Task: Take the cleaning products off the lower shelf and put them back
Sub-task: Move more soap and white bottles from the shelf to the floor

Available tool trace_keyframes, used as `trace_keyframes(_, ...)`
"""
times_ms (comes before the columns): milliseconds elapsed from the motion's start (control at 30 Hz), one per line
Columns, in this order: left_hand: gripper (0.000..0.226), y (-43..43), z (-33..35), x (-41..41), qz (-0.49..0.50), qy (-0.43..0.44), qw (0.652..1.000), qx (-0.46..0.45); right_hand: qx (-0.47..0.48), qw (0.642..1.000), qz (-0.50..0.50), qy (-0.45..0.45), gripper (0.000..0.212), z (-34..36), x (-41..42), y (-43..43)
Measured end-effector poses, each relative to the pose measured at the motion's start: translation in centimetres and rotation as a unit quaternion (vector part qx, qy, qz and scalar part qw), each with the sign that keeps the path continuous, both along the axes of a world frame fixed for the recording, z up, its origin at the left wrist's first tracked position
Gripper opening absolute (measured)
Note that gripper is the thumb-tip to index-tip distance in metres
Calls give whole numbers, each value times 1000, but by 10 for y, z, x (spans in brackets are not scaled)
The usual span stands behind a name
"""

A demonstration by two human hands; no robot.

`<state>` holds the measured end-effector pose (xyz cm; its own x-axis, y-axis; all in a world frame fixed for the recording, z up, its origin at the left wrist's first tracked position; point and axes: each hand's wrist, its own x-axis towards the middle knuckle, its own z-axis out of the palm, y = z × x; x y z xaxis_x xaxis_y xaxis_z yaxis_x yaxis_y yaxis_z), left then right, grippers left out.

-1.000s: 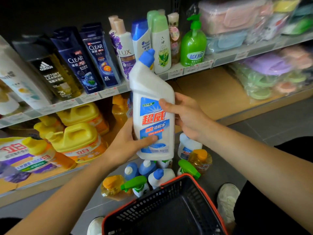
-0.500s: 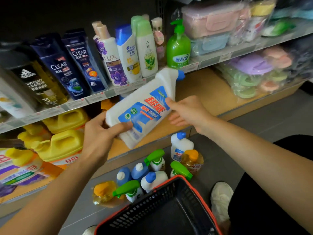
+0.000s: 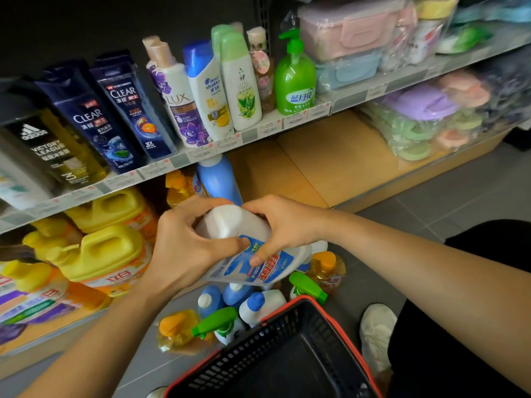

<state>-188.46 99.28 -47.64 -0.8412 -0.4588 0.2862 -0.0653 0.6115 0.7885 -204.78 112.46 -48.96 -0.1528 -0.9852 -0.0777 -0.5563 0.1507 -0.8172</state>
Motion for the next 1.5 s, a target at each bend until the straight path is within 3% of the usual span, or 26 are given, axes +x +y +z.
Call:
trace_keyframes(100, 54, -2, 3, -1, -21, 26, 999, -8, -37, 999, -32, 2, 48, 3, 1, 0)
trace_keyframes(200, 37, -8, 9, 0, -57, 47, 996, 48, -54, 995, -83, -25, 49, 4, 1, 3)
trace_keyframes(267, 30, -14, 10, 2, -71, 46, 996, 5, -57, 990, -118, -43, 51, 3, -1, 5)
trace_keyframes(433, 38, -16, 2, 12, -107, 51, 981, -152, -78, 979, -175, -74, 55, 1, -2, 6)
trace_keyframes(667, 31, -20, 6, 18, -36, 37, 981, -186, -86, 977, -181, -71, 55, -1, 0, 6)
trace_keyframes(900, 43, -23, 3, 14, 24, 37, 998, -55, -105, 971, -184, -112, 52, 0, -2, 5)
trace_keyframes(1000, 42, -23, -2, 10, 10, 45, 998, 50, -112, 969, -184, -122, 49, -1, -2, 4)
trace_keyframes(1233, 35, -26, -6, 1, 23, 1, 960, 280, -114, 971, -172, -121, 52, -1, 1, 6)
trace_keyframes(1400, 34, -21, -12, -1, 56, -18, 953, 296, -116, 982, -145, -42, 55, -2, 7, 6)
trace_keyframes(1500, 29, -20, -13, -1, 66, 7, 949, 307, -117, 981, -149, -52, 55, -4, 7, 5)
